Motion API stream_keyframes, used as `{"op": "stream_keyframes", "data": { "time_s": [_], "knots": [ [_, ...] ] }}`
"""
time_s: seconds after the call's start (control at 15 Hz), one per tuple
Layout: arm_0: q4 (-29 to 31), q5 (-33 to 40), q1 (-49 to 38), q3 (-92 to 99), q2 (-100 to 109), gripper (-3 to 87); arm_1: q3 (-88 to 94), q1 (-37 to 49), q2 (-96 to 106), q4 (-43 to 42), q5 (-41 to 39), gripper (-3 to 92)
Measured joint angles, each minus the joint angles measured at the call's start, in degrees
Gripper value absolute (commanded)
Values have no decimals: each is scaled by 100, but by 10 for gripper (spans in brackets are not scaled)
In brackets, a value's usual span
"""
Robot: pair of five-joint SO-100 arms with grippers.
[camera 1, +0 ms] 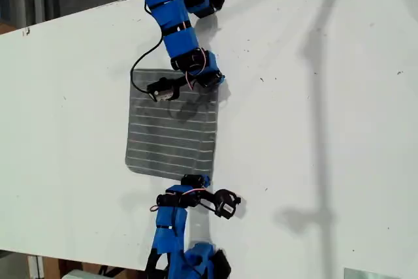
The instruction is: Grasp corners of a square towel and fold twice.
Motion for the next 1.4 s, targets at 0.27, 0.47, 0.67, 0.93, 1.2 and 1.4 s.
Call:
{"op": "stream_keyframes", "data": {
  "time_s": [0.27,0.47,0.67,0.93,1.2,1.4],
  "knots": [
    [791,-598,1239,-896,-97,-1,-448,-932,-35,483,765,-1],
    [1468,-1248,2373,-2074,-448,-1,-949,-2021,-220,554,1564,-1],
    [1564,-1784,3243,-2953,-844,-1,-1775,-2804,-932,554,2083,-1],
    [1969,-1995,3771,-4087,-1116,-1,-2953,-3270,-1371,905,2303,-1],
    [3278,-1362,3111,-4693,-1028,-1,-3059,-2443,-1081,1872,1828,-1],
    [3278,132,1529,-4518,-782,-1,-2628,-1160,-563,2065,949,-1]
  ]
}}
